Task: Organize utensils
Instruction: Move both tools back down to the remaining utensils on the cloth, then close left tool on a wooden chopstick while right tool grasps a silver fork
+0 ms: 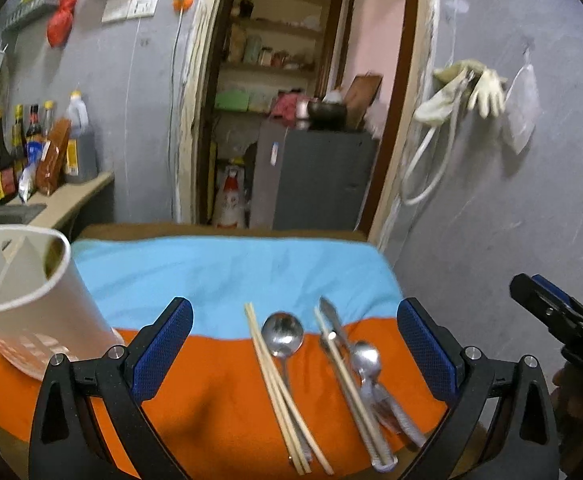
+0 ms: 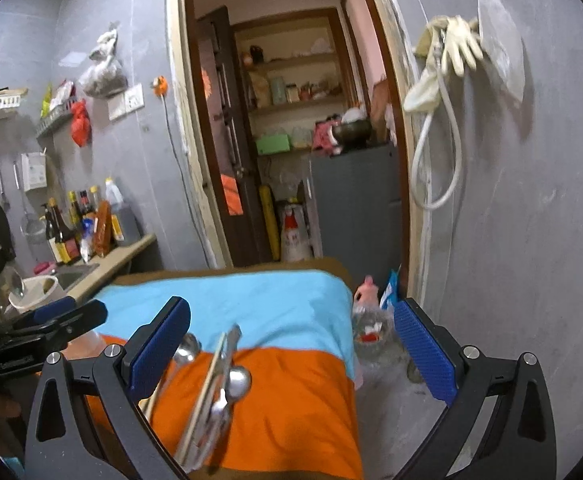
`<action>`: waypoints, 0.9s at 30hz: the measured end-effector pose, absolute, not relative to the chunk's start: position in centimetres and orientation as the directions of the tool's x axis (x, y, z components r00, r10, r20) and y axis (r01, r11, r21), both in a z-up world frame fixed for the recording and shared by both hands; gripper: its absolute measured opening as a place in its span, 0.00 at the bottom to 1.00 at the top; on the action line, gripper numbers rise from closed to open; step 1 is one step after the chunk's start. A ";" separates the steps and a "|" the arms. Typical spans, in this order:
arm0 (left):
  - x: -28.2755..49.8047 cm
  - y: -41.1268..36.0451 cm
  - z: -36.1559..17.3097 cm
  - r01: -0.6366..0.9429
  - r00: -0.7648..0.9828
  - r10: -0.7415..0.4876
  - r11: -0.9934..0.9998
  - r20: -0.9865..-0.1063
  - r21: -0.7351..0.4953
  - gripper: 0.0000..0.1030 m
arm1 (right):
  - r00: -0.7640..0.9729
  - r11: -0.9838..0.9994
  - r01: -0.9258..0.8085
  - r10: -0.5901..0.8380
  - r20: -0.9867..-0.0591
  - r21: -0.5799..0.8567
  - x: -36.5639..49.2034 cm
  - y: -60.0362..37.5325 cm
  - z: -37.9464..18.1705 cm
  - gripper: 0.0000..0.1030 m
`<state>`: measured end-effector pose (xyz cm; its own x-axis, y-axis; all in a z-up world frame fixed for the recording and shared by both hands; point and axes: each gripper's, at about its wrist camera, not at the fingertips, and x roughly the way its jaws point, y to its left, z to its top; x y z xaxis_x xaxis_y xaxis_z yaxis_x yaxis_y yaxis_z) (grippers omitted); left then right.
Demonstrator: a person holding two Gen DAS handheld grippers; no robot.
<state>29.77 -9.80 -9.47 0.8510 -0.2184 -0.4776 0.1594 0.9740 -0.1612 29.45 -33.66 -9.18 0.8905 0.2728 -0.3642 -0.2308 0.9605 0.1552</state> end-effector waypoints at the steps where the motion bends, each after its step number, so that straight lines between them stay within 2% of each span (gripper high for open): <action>1: 30.1 -9.7 -10.0 0.154 0.844 -0.216 0.974 -0.491 -0.165 0.96 | 0.883 0.959 -0.236 0.279 -0.376 0.158 29.8 -33.6 -9.6 0.99; 3: 30.7 -9.7 -10.8 0.146 0.833 -0.213 0.975 -0.511 -0.169 0.92 | 0.870 0.954 -0.250 0.296 -0.395 0.164 30.2 -33.3 -10.4 0.97; 6: 31.7 -9.7 -12.0 0.142 0.810 -0.211 0.976 -0.547 -0.167 0.76 | 0.844 0.947 -0.276 0.322 -0.428 0.166 31.3 -32.6 -11.4 0.90; 8: 32.3 -9.6 -12.9 0.140 0.790 -0.218 0.974 -0.574 -0.177 0.62 | 0.824 0.941 -0.297 0.339 -0.454 0.165 32.1 -31.9 -11.9 0.81; 12: 33.6 -9.0 -14.4 0.134 0.740 -0.235 0.970 -0.631 -0.204 0.44 | 0.786 0.928 -0.337 0.371 -0.495 0.161 33.5 -30.8 -12.8 0.69; 14: 34.2 -8.8 -15.2 0.135 0.714 -0.246 0.967 -0.655 -0.217 0.34 | 0.764 0.920 -0.358 0.386 -0.517 0.159 34.2 -30.1 -13.3 0.60; 18: 35.3 -8.4 -16.3 0.128 0.668 -0.264 0.962 -0.696 -0.242 0.30 | 0.721 0.909 -0.385 0.404 -0.562 0.159 35.3 -28.9 -14.3 0.50; 23: 36.1 -7.3 -17.1 0.101 0.627 -0.286 0.952 -0.725 -0.288 0.10 | 0.641 0.891 -0.425 0.422 -0.641 0.162 36.9 -27.5 -15.4 0.38; 27: 35.8 -6.2 -16.9 0.096 0.632 -0.315 0.938 -0.708 -0.332 0.03 | 0.592 0.880 -0.447 0.427 -0.684 0.163 37.8 -26.5 -16.0 0.35</action>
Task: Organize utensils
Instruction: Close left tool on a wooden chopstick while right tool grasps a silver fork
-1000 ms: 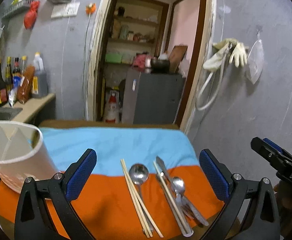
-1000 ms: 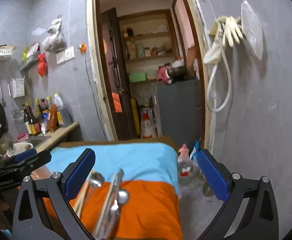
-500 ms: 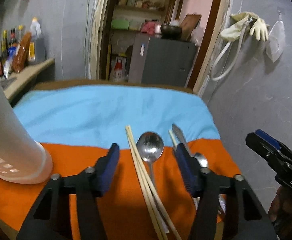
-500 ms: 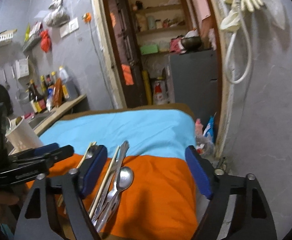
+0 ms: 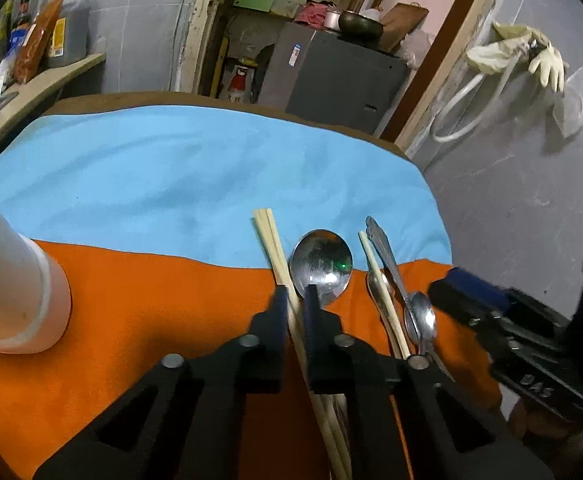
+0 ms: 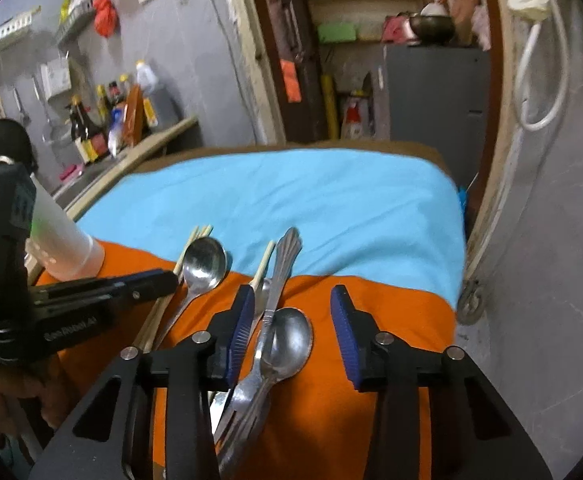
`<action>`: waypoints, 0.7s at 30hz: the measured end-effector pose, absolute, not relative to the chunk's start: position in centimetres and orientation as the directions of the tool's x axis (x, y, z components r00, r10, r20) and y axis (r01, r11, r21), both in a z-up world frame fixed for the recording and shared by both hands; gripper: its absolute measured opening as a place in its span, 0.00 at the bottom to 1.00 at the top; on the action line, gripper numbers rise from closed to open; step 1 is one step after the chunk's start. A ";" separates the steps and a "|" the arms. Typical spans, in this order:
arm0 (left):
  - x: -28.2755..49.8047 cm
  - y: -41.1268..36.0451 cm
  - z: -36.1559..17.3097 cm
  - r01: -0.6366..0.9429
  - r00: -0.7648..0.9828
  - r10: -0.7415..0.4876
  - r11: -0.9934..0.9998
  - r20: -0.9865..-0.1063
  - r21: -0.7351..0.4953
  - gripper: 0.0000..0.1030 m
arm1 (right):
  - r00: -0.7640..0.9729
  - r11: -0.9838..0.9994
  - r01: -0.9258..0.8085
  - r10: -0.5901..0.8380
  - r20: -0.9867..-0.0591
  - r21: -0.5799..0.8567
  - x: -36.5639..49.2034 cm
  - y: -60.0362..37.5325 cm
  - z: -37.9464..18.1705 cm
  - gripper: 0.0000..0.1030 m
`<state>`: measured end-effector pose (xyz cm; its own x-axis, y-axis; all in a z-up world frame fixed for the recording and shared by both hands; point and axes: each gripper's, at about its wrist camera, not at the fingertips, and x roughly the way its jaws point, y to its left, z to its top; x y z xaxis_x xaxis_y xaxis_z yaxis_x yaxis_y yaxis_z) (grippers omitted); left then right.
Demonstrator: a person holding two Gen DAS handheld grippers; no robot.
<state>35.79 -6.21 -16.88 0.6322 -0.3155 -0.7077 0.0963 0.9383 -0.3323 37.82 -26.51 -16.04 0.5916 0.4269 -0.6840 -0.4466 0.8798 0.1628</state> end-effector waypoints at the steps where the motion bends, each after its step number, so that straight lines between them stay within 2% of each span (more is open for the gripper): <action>1: 35.8 -6.1 -16.8 0.094 0.633 -0.314 0.938 -0.707 -0.333 0.02 | 0.581 0.879 -0.450 0.422 -0.696 0.158 38.1 -26.2 -16.2 0.33; 10: 35.3 -4.6 -16.9 0.034 0.640 -0.288 0.937 -0.713 -0.348 0.00 | 0.547 0.889 -0.445 0.363 -0.754 0.105 39.2 -24.8 -17.2 0.21; 15: 35.6 -4.5 -16.9 -0.005 0.624 -0.238 0.951 -0.744 -0.309 0.01 | 0.556 0.891 -0.450 0.326 -0.764 0.053 39.2 -24.1 -17.2 0.21; 21: 36.4 -4.6 -17.3 -0.005 0.594 -0.245 0.951 -0.766 -0.308 0.04 | 0.553 0.892 -0.452 0.292 -0.781 0.013 39.5 -23.2 -17.5 0.21</action>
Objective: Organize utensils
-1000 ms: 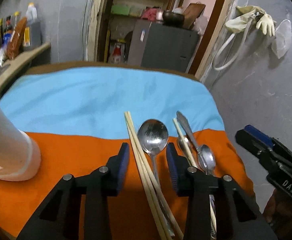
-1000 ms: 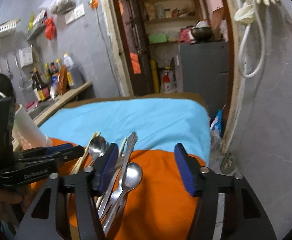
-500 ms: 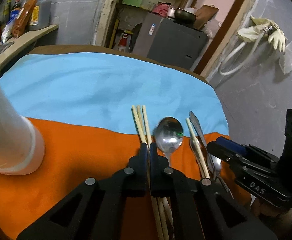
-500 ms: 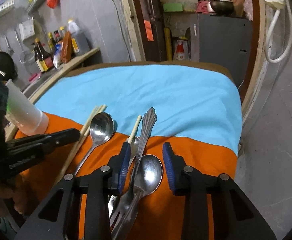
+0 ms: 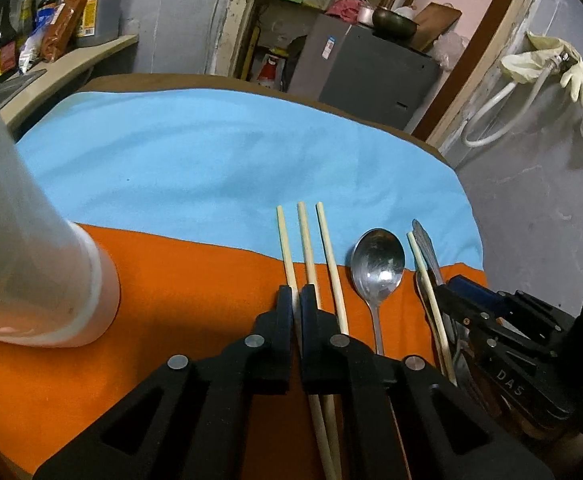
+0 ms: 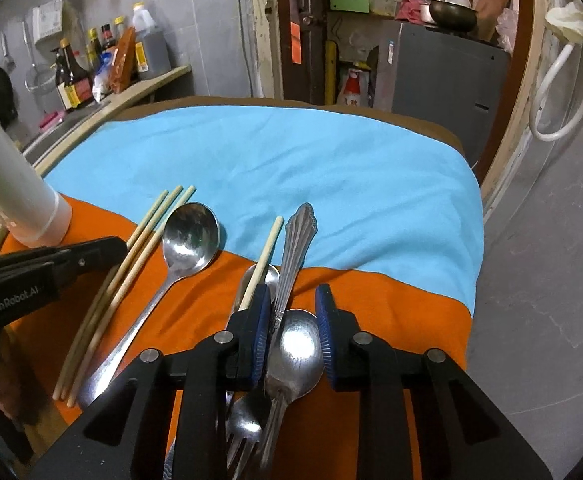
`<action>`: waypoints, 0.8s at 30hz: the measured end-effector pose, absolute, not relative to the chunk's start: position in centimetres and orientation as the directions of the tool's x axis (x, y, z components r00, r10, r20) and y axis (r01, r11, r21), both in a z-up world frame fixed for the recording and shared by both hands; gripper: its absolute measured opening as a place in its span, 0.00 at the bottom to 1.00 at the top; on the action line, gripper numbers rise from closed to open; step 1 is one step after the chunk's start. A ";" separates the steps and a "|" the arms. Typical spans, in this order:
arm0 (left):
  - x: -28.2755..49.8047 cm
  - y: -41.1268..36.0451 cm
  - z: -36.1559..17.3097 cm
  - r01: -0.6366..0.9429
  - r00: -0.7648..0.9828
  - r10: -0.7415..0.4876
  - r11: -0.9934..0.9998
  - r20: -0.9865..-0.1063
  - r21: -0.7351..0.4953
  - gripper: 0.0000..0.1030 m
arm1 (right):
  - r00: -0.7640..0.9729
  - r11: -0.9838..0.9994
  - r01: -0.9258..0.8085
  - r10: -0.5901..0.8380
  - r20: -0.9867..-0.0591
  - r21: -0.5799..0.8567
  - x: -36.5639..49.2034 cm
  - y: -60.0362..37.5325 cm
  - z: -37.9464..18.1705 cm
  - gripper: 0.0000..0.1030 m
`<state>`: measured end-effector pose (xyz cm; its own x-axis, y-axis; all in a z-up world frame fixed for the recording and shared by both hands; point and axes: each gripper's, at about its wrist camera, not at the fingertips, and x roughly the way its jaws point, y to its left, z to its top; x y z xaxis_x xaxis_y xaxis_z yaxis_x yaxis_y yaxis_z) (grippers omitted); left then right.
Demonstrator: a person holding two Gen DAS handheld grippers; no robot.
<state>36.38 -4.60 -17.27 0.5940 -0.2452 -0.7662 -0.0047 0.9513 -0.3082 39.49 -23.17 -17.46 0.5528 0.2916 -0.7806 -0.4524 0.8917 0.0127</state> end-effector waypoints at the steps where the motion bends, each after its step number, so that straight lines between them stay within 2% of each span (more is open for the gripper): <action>1: 36.7 -4.6 -17.4 -0.004 0.586 -0.249 0.951 -0.771 -0.310 0.04 | 0.552 0.892 -0.452 0.291 -0.782 0.012 39.6 -23.1 -17.4 0.21; 9: 38.2 -5.2 -17.2 0.036 0.550 -0.232 0.966 -0.802 -0.255 0.05 | 0.515 0.881 -0.473 0.282 -0.809 0.006 40.9 -22.6 -17.5 0.22; 14: 38.1 -4.3 -17.4 0.019 0.552 -0.286 0.944 -0.783 -0.331 0.03 | 0.480 0.880 -0.474 0.293 -0.827 0.037 41.6 -22.2 -17.4 0.10; 19: 36.4 -4.7 -16.1 0.045 0.610 -0.316 0.929 -0.726 -0.366 0.02 | 0.479 0.883 -0.461 0.334 -0.812 0.091 40.8 -22.7 -17.2 0.07; 24: 33.9 -5.1 -14.2 0.091 0.701 -0.309 0.932 -0.643 -0.350 0.02 | 0.539 0.883 -0.449 0.387 -0.748 0.133 38.4 -24.0 -16.5 0.06</action>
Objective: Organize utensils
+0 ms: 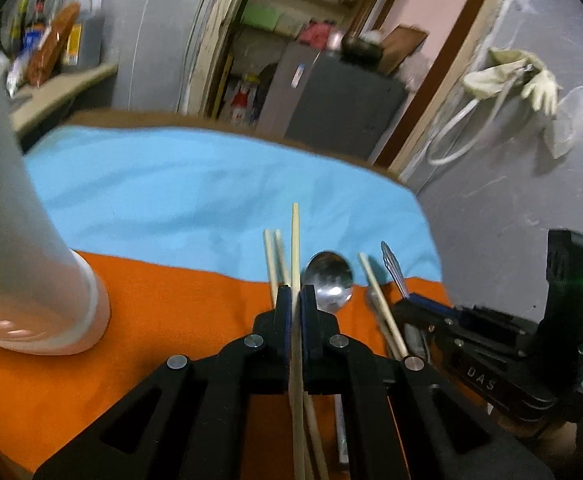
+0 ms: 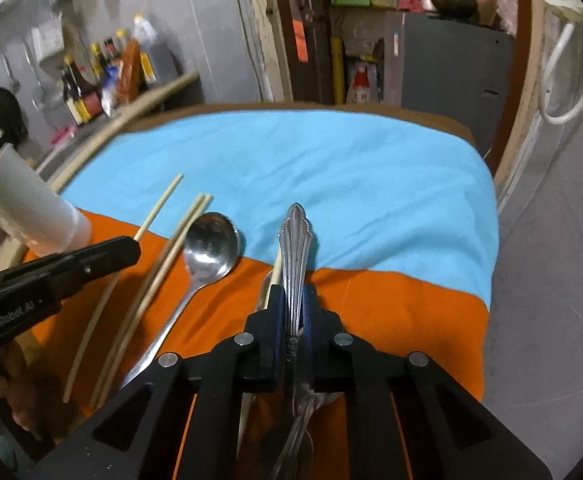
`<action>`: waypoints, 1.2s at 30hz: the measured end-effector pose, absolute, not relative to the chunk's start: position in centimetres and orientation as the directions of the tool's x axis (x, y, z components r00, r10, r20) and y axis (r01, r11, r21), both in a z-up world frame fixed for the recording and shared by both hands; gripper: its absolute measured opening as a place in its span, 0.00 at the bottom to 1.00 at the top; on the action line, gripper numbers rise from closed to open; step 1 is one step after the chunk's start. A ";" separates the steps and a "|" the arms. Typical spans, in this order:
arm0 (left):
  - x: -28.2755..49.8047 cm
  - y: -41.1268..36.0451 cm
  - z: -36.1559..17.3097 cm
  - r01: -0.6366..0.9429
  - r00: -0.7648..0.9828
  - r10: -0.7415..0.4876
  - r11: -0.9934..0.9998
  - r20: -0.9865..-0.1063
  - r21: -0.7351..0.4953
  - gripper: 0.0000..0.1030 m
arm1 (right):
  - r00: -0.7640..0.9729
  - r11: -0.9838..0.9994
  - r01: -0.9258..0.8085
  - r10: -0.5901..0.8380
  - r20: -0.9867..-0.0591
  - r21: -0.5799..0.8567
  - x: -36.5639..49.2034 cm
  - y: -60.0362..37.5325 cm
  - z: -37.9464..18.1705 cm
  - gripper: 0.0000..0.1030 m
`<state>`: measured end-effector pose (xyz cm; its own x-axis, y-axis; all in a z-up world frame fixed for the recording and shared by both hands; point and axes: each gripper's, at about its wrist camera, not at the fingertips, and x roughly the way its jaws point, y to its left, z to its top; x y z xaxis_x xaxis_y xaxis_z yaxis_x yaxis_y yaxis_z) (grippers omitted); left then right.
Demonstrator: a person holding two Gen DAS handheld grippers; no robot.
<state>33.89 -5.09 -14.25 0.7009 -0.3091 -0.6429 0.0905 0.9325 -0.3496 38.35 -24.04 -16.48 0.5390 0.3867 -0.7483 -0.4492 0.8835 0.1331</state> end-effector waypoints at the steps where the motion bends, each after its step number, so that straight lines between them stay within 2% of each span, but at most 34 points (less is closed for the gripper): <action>1: 33.4 -5.1 -14.0 0.097 0.716 -0.308 0.932 -0.626 -0.348 0.02 | 0.555 0.882 -0.446 0.405 -0.727 0.151 37.8 -24.4 -16.2 0.06; 11: 29.3 -5.0 -11.5 0.154 0.824 -0.331 0.912 -0.460 -0.380 0.02 | 0.716 0.884 -0.428 0.459 -0.525 0.189 33.1 -26.8 -13.1 0.06; 15: 28.5 -5.0 -10.5 0.175 0.839 -0.335 0.912 -0.428 -0.372 0.02 | 0.750 0.886 -0.420 0.461 -0.475 0.198 32.0 -27.0 -12.4 0.06; 25: 26.3 -2.1 -6.5 0.190 0.889 -0.331 0.896 -0.317 -0.402 0.02 | 0.804 0.878 -0.442 0.478 -0.354 0.182 29.6 -24.5 -8.5 0.06; 36: 24.2 2.7 -4.4 0.172 0.914 -0.304 0.891 -0.270 -0.421 0.02 | 0.816 0.867 -0.472 0.499 -0.291 0.162 28.3 -20.9 -6.0 0.06</action>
